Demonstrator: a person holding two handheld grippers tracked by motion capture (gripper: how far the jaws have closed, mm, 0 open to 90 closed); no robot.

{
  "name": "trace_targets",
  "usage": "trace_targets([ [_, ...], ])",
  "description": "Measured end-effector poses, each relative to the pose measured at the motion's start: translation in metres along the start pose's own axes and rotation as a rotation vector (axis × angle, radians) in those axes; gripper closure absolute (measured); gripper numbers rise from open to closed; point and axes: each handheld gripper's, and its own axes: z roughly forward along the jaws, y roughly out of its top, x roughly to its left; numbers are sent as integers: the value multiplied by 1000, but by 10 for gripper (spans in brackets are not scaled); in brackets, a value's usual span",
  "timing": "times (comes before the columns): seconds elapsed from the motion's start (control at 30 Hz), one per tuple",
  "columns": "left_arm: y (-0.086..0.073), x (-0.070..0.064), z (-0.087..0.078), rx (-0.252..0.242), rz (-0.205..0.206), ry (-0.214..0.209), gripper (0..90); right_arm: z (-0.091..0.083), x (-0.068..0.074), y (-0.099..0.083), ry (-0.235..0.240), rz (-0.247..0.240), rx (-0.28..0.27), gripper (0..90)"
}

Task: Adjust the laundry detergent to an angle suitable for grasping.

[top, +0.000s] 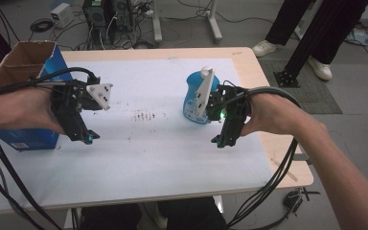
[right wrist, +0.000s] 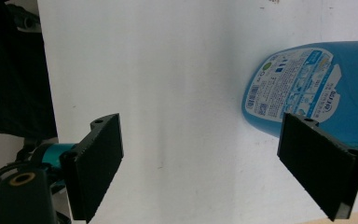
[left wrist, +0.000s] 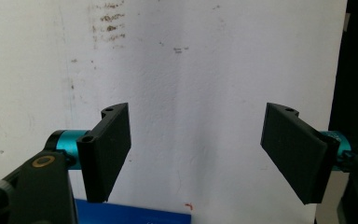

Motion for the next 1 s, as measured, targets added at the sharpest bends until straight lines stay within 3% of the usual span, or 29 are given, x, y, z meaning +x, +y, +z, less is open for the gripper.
trace_targets([
  [0.4,0,-2,-1,4,-1,-4,243,-3,3,0,0,-14,2,136],
  [0.73,-3,-3,-3,1,-1,2,243,-6,3,3,-4,5,-20,135],
  [1.0,-5,-6,-1,-6,-7,-4,201,-4,3,4,-5,4,-10,135],
])
